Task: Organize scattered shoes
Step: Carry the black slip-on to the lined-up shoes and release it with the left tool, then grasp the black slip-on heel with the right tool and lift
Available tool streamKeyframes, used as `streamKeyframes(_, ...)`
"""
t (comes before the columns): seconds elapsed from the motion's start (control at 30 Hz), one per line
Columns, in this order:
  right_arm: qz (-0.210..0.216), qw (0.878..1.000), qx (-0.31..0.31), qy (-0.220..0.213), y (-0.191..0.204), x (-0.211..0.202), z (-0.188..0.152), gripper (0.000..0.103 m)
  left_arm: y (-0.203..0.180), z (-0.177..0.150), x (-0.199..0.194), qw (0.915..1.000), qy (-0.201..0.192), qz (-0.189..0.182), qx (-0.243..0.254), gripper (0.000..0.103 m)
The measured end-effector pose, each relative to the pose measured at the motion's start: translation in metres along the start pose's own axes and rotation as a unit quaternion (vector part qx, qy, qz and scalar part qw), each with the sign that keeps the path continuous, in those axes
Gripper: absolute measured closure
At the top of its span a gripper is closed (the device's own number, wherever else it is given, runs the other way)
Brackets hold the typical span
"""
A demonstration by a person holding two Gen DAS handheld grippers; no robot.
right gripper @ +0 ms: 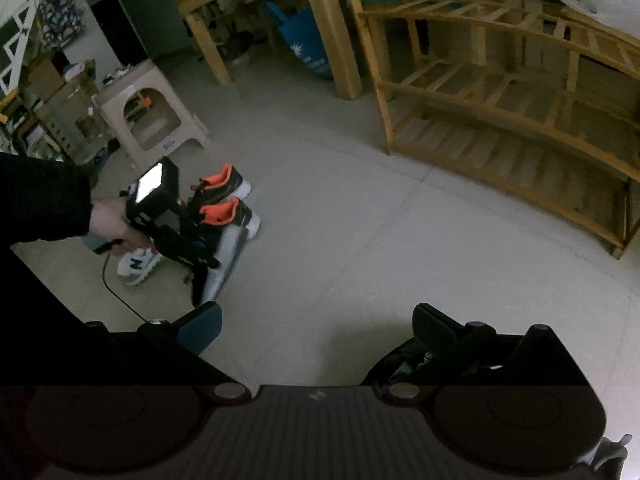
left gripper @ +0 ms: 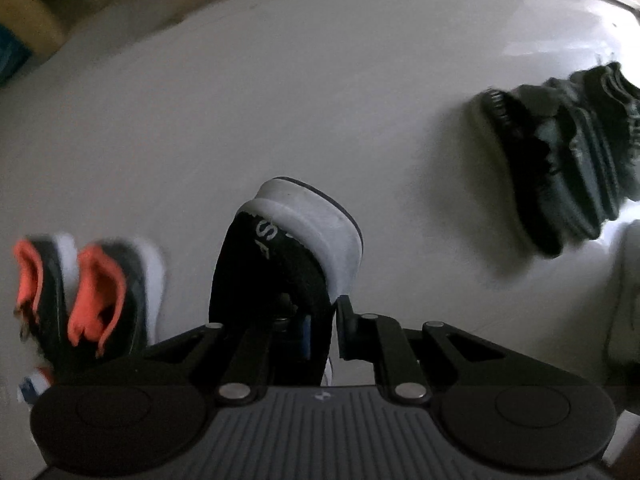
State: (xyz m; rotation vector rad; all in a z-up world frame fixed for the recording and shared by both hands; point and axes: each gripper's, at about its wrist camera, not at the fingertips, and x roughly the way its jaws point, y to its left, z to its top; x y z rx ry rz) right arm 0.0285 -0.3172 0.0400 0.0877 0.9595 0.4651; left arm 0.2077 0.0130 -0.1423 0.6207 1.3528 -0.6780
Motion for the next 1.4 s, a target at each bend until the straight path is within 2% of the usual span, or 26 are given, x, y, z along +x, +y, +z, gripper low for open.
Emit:
streamKeyframes(0.2, -0.019, 1.0, -0.015, -0.019, 0.004, -0.011, 0.006, 0.0, -0.076, 0.063, 0.038, 0.9989, -0.015, 0.023, 0.038, 0.092)
streamKeyframes(0.33, -0.023, 0.999, -0.015, -0.022, 0.004, -0.014, 0.008, 0.0, -0.124, 0.077, 0.069, 0.9965, -0.005, 0.028, 0.079, 0.092)
streamKeyframes(0.47, -0.033, 0.999, 0.006, -0.024, -0.007, -0.017, 0.009, 0.0, -0.145, 0.088, 0.092, 0.9965, 0.009, 0.023, 0.08, 0.092)
streamKeyframes(0.57, -0.038, 0.999, 0.02, -0.026, -0.015, -0.019, 0.011, 0.0, -0.156, 0.098, 0.101, 0.9967, 0.004, 0.028, 0.076, 0.092)
streamKeyframes(0.6, -0.038, 0.999, 0.024, -0.027, -0.017, -0.02, 0.011, 0.0, -0.157, 0.102, 0.101, 0.9971, 0.005, 0.032, 0.069, 0.089)
streamKeyframes(0.67, -0.038, 0.999, 0.025, -0.027, -0.019, -0.02, 0.012, 0.0, -0.156, 0.108, 0.099, 0.9973, 0.003, 0.052, 0.051, 0.06)
streamKeyframes(0.7, -0.038, 0.999, 0.025, -0.027, -0.02, -0.019, 0.012, 0.0, -0.154, 0.11, 0.097, 0.9966, -0.001, 0.067, 0.048, 0.04)
streamKeyframes(0.77, -0.039, 0.999, 0.023, -0.027, -0.022, -0.018, 0.012, 0.0, -0.15, 0.11, 0.086, 0.9958, -0.015, 0.078, 0.044, 0.029)
streamKeyframes(0.83, -0.045, 0.998, 0.023, -0.025, -0.023, -0.016, 0.013, 0.0, -0.141, 0.109, 0.07, 0.9964, -0.025, 0.079, 0.018, 0.016)
streamKeyframes(0.87, -0.048, 0.998, 0.023, -0.024, -0.023, -0.015, 0.013, 0.0, -0.138, 0.108, 0.065, 0.9965, -0.027, 0.079, 0.007, 0.014)
streamKeyframes(0.93, -0.051, 0.998, 0.026, -0.022, -0.023, -0.012, 0.013, 0.0, -0.125, 0.098, 0.037, 0.9948, -0.053, 0.072, -0.05, 0.012)
streamKeyframes(1.07, -0.055, 0.998, 0.041, -0.014, -0.023, -0.005, 0.013, 0.0, -0.111, 0.074, -0.021, 0.9807, -0.106, 0.052, -0.156, 0.004)
streamKeyframes(1.13, -0.055, 0.997, 0.046, -0.007, -0.022, 0.001, 0.013, 0.0, -0.108, 0.061, -0.052, 0.9737, -0.125, 0.039, -0.186, 0.0)
streamKeyframes(1.27, -0.067, 0.996, 0.048, 0.017, -0.018, 0.024, 0.009, 0.0, -0.102, 0.033, -0.107, 0.9558, -0.166, 0.03, -0.241, 0.0)
streamKeyframes(1.4, -0.09, 0.994, 0.048, 0.048, -0.016, 0.06, 0.002, 0.0, -0.088, 0.004, -0.13, 0.9344, -0.198, 0.024, -0.295, 0.0)
